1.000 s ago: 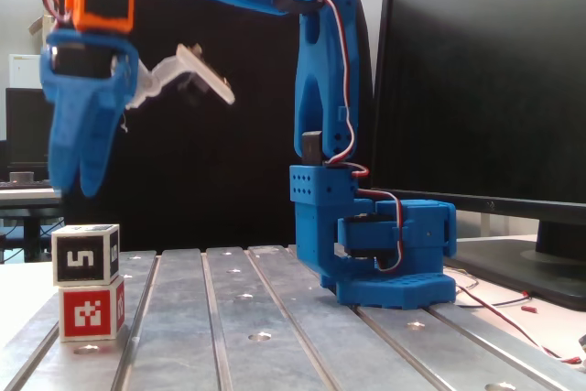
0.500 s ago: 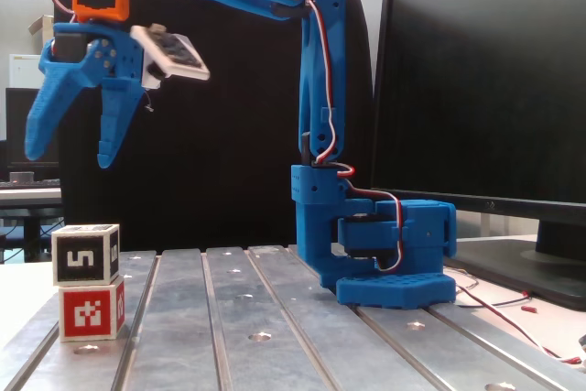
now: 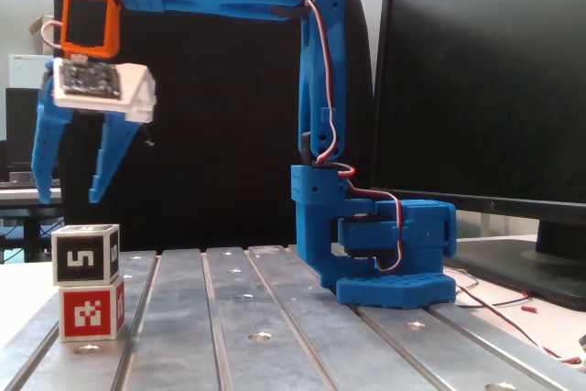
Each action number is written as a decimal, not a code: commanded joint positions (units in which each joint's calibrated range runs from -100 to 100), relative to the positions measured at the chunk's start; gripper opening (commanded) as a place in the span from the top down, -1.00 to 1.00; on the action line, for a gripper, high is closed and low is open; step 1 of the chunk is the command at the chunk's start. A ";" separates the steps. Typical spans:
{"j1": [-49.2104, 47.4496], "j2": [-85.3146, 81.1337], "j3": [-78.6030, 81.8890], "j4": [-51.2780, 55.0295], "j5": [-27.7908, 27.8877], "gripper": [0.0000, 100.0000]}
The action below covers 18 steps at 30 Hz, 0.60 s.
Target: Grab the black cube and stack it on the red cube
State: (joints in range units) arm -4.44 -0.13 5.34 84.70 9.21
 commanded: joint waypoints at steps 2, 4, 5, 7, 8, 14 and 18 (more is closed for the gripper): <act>-0.10 -1.71 1.21 -0.86 -2.90 0.78; -0.10 -4.05 4.20 -2.83 -4.27 0.80; -0.10 -5.89 6.28 -4.28 -4.69 0.82; -0.10 -10.23 11.53 -7.79 -5.37 0.84; -0.10 -12.40 14.60 -9.93 -5.90 0.84; 0.49 -26.44 34.05 -21.13 -7.90 0.85; 0.79 -34.88 43.73 -25.57 -7.90 0.85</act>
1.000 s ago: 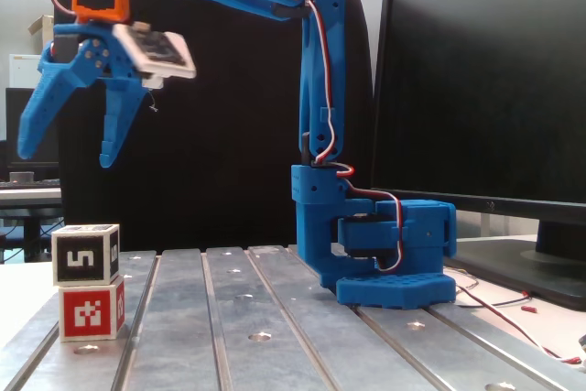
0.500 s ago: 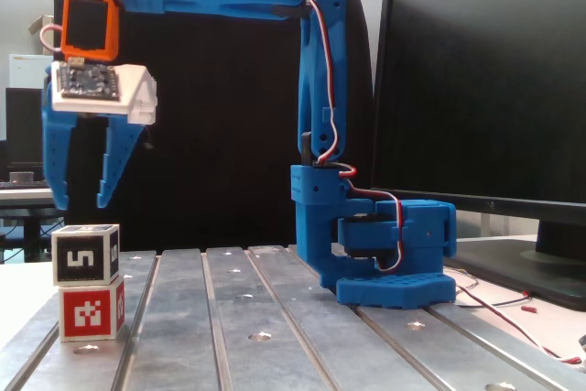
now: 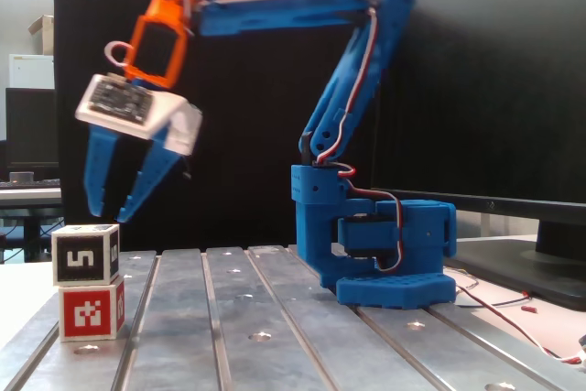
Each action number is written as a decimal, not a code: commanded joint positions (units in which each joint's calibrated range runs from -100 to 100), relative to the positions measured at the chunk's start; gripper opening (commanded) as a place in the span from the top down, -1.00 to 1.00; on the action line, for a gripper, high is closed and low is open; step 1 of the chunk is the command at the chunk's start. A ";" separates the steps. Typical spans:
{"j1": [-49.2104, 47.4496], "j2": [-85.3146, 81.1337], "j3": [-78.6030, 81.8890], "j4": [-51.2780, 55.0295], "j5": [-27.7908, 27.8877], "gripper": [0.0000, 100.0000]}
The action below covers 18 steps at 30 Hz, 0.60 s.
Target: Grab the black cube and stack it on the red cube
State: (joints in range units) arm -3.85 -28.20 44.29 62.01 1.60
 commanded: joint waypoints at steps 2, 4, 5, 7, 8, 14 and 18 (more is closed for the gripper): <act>1.60 -10.39 8.58 -4.17 -0.29 0.86; 3.00 -13.74 11.93 -5.19 -0.34 0.86; 3.52 -15.24 13.46 -5.53 -0.34 0.86; 4.63 -18.25 16.00 -5.53 -0.34 0.86; 5.14 -19.67 17.17 -5.53 -0.34 0.86; 5.59 -28.61 24.05 -5.53 -0.34 0.86; 5.22 -35.46 29.47 -5.53 -0.34 0.86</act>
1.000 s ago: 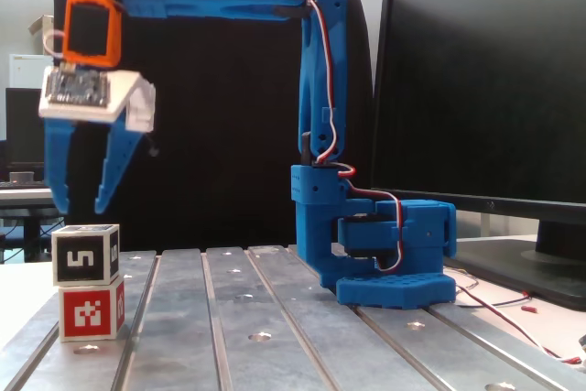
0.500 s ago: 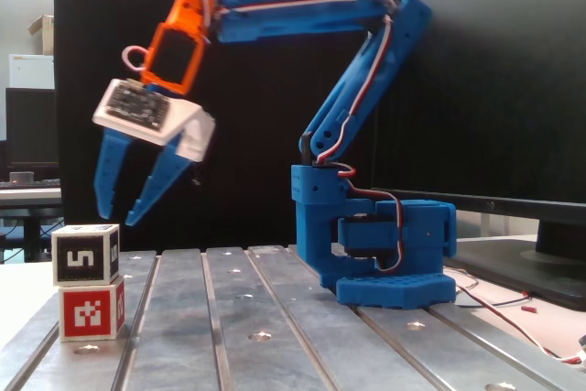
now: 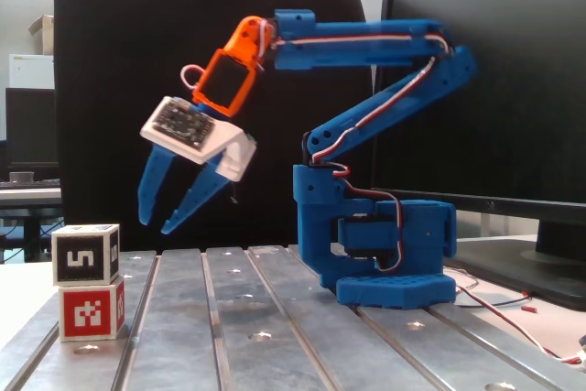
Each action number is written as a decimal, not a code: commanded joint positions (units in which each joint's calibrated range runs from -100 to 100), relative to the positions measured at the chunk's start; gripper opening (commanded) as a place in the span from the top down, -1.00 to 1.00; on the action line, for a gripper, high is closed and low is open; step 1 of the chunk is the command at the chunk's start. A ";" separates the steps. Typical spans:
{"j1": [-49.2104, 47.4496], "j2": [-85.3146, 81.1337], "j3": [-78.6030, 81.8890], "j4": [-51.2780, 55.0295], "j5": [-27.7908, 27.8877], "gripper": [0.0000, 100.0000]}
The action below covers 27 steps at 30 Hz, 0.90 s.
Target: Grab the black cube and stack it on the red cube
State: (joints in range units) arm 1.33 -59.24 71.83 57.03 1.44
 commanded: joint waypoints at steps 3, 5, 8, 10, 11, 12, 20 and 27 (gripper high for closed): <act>0.03 -10.10 5.92 -0.46 -0.18 0.86; -0.04 -14.03 8.45 -0.12 -0.18 0.86; -0.04 -19.96 11.80 0.31 -0.81 0.86; -0.12 -23.38 14.06 0.39 -2.13 0.86; -0.12 -25.06 15.14 0.39 -2.55 0.86; -0.12 -26.56 16.05 0.73 -2.55 0.86; -0.19 -36.33 20.66 5.09 -2.55 0.86; -0.12 -40.34 24.37 6.29 -2.60 0.86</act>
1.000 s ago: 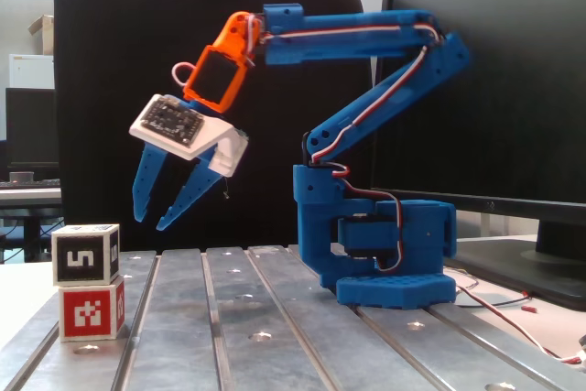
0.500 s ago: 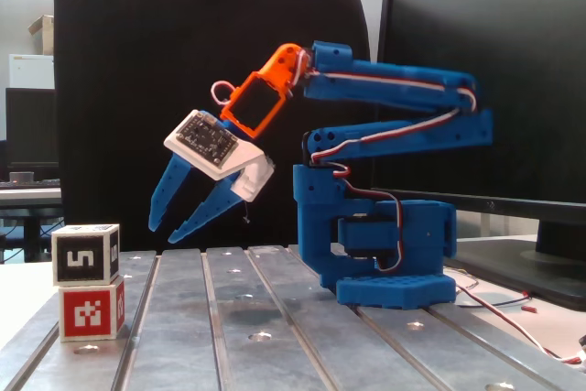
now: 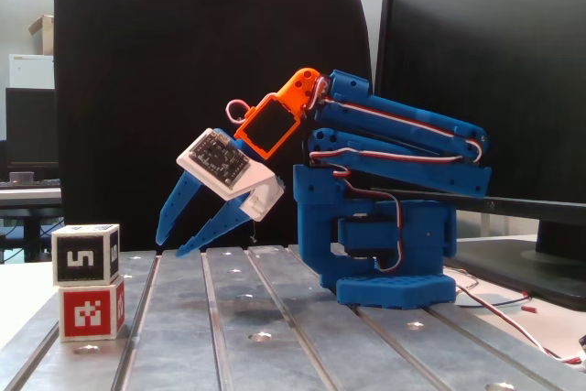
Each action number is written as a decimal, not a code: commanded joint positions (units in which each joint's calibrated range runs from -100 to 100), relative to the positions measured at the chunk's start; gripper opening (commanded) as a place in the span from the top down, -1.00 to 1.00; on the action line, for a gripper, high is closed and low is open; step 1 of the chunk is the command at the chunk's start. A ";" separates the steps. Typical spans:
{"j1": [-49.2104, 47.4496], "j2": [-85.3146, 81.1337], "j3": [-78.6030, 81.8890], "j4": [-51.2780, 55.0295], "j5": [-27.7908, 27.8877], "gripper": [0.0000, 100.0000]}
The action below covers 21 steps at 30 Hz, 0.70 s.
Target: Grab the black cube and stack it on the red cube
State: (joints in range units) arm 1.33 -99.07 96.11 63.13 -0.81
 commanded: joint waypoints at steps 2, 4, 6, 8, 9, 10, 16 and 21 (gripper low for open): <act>-0.12 -0.43 1.00 0.02 -0.34 0.86; -0.12 -0.43 2.72 -0.24 -0.34 0.86; -0.04 -0.18 3.53 -0.24 -0.29 0.86; -0.04 -0.26 3.53 0.27 -0.29 0.86; -0.04 -0.26 3.53 0.45 -0.19 0.86; 0.11 -0.18 3.53 0.45 -0.08 0.86; 0.03 -0.09 3.53 0.53 -0.03 0.86; 0.03 -0.09 3.53 0.53 -0.03 0.86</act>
State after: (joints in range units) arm 1.33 -99.15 99.46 63.56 -0.87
